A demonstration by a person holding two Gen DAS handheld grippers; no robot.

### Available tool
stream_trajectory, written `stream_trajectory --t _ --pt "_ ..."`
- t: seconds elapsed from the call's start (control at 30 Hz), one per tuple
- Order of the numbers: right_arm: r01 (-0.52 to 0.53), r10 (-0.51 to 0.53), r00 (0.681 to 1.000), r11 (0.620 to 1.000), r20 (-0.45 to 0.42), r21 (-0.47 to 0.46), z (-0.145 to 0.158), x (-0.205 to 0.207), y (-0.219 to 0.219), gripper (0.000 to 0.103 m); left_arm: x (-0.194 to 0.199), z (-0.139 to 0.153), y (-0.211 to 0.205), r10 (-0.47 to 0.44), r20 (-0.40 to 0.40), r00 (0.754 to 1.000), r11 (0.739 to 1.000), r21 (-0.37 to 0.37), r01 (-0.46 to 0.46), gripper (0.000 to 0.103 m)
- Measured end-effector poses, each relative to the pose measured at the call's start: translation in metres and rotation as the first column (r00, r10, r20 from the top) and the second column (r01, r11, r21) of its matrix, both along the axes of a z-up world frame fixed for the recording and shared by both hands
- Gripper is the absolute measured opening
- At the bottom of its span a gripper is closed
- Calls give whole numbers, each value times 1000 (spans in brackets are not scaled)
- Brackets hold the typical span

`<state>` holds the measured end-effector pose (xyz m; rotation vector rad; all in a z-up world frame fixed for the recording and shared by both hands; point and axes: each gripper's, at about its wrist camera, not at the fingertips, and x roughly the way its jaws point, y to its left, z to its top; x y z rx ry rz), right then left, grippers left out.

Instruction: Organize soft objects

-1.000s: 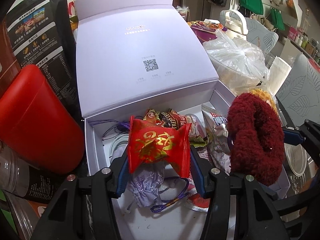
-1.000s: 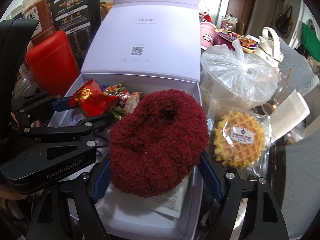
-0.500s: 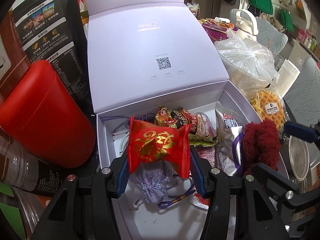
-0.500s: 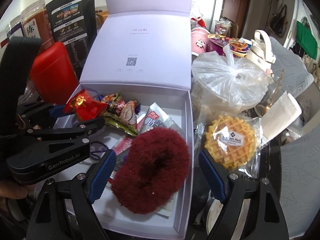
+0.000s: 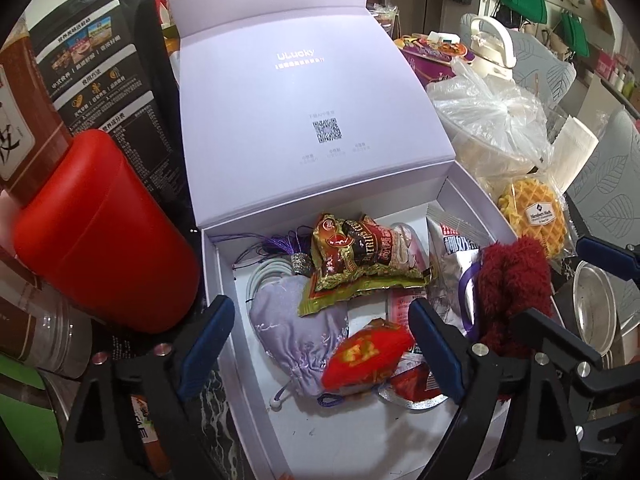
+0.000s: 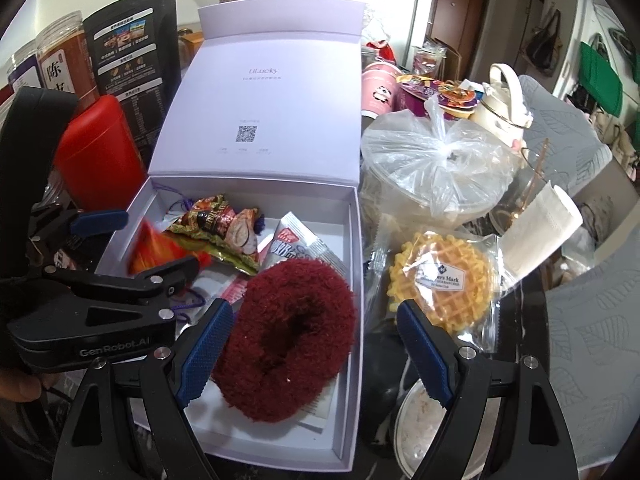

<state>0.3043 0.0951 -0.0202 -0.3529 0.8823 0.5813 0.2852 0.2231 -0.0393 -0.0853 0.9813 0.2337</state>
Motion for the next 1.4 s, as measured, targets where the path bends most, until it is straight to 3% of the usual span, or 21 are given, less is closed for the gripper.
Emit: stream_trajectory --t 0.73,1.4 --pt "17 -20 999 997 37 72 31 -37 -17 85 -49 64 -13 7 152 988 1000 22 -10 90" --pt "-17 -24 977 982 211 189 106 -103 -42 85 -135 144 -32 25 343 939 994 92 -60 90"
